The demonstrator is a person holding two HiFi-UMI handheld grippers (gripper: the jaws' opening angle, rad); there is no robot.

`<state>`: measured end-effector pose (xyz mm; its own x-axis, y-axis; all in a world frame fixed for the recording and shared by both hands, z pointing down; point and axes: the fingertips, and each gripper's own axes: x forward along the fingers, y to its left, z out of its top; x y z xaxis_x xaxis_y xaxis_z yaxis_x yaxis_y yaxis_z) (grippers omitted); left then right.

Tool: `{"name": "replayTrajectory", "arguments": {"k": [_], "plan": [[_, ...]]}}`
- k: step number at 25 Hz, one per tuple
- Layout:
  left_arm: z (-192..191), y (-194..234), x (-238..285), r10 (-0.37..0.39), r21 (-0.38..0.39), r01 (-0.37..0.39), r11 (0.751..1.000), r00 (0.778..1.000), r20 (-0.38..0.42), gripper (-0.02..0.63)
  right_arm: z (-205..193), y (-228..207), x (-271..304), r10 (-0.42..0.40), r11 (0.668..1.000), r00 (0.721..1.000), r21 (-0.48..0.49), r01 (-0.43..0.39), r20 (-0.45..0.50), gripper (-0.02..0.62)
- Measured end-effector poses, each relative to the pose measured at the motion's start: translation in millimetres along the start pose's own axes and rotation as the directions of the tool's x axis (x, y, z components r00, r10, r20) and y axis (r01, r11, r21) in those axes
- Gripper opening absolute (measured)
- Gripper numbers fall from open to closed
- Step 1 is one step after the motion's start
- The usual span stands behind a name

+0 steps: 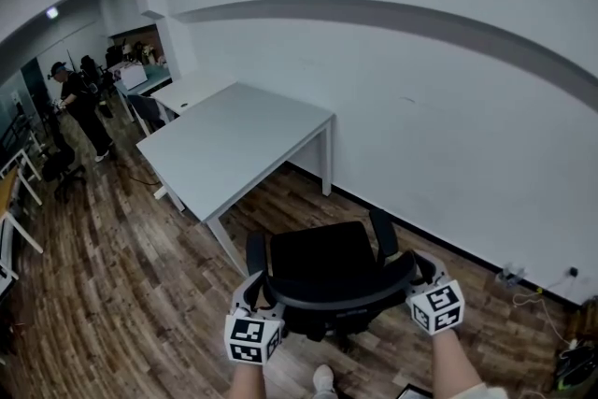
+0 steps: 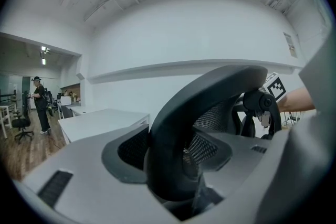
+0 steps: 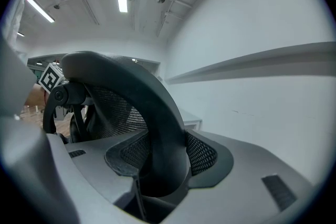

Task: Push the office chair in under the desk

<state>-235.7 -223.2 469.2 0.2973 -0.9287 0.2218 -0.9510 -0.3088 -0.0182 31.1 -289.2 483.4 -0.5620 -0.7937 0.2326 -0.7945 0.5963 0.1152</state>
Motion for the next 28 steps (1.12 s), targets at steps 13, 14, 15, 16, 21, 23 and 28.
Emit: {"name": "replayTrajectory", "arguments": {"k": [13,14,15,16,21,23,28], "plan": [[11.4,11.4,51.2,0.03,0.002,-0.03,1.0,0.999,-0.01,0.221,7.5,-39.4,48.1,0.024,1.0,1.0,-0.012,-0.024,0.018,0.225],[12.2,11.7,55.5,0.033,0.001,-0.033,0.999,0.999,-0.009,0.221,7.6,-42.8,51.3,0.027,1.0,1.0,-0.012,-0.027,0.017,0.225],[12.8,11.9,59.7,0.036,0.001,-0.036,0.999,0.999,-0.008,0.221,7.4,-46.5,54.6,0.03,0.999,0.999,-0.013,-0.03,0.017,0.225],[13.3,12.5,63.9,0.04,0.001,-0.04,0.999,0.999,-0.007,0.221,7.5,-50.2,58.3,0.033,0.999,0.999,-0.015,-0.033,0.02,0.225],[17.4,17.7,86.9,0.072,0.006,-0.072,0.997,0.997,-0.009,0.221,8.4,-72.0,79.7,0.053,0.998,0.998,-0.028,-0.052,0.017,0.225],[18.3,17.8,93.5,0.083,0.0,-0.083,0.997,0.996,-0.016,0.221,12.2,-77.5,87.6,0.069,0.997,0.997,-0.029,-0.069,0.024,0.225],[25.1,23.9,116.1,0.131,-0.01,-0.131,0.991,0.991,-0.007,0.221,19.6,-96.2,114.6,0.109,0.994,0.993,-0.035,-0.107,0.045,0.225]]}}
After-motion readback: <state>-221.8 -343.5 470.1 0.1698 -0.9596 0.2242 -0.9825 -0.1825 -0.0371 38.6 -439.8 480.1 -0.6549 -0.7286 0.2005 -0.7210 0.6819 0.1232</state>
